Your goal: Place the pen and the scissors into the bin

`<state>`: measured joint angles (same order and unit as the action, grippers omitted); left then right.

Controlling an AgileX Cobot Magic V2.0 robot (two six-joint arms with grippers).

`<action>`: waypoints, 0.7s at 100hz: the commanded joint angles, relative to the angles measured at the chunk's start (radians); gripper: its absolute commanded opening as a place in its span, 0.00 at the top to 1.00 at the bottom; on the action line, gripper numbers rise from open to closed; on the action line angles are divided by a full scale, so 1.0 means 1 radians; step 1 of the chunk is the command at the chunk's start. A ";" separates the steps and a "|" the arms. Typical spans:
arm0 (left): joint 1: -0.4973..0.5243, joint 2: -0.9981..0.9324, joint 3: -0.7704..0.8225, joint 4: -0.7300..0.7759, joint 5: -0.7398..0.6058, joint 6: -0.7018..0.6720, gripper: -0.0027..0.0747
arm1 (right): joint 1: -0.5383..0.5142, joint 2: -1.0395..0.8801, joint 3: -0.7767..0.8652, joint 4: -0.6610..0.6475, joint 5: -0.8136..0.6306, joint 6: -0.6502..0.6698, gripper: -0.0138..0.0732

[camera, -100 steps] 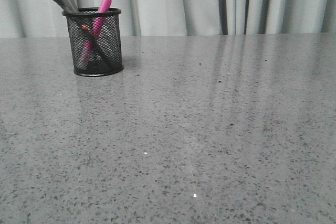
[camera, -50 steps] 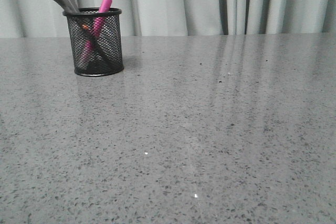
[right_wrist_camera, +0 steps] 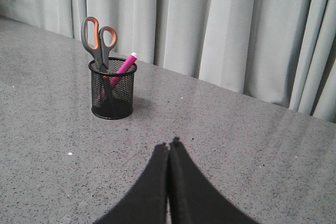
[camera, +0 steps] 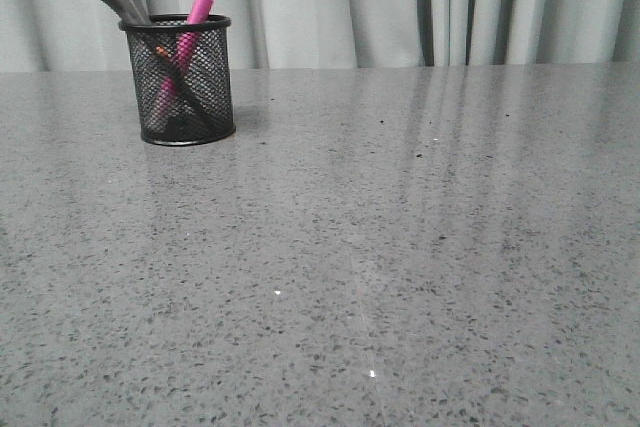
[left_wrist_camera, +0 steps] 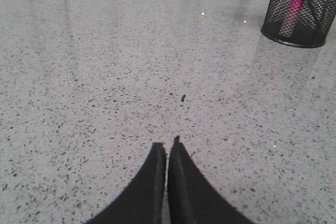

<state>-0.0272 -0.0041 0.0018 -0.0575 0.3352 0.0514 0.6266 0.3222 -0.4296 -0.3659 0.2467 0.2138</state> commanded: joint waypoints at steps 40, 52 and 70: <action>0.006 -0.032 0.043 -0.017 -0.042 -0.012 0.99 | -0.005 0.006 -0.021 -0.013 -0.067 -0.001 0.92; 0.006 -0.032 0.043 -0.017 -0.042 -0.012 0.99 | -0.008 0.006 0.008 -0.013 -0.076 -0.001 0.92; 0.006 -0.032 0.043 -0.017 -0.042 -0.012 0.99 | -0.113 0.006 0.164 -0.004 -0.200 -0.001 0.92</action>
<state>-0.0249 -0.0041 0.0018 -0.0575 0.3369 0.0514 0.5792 0.3214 -0.3135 -0.3659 0.2053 0.2155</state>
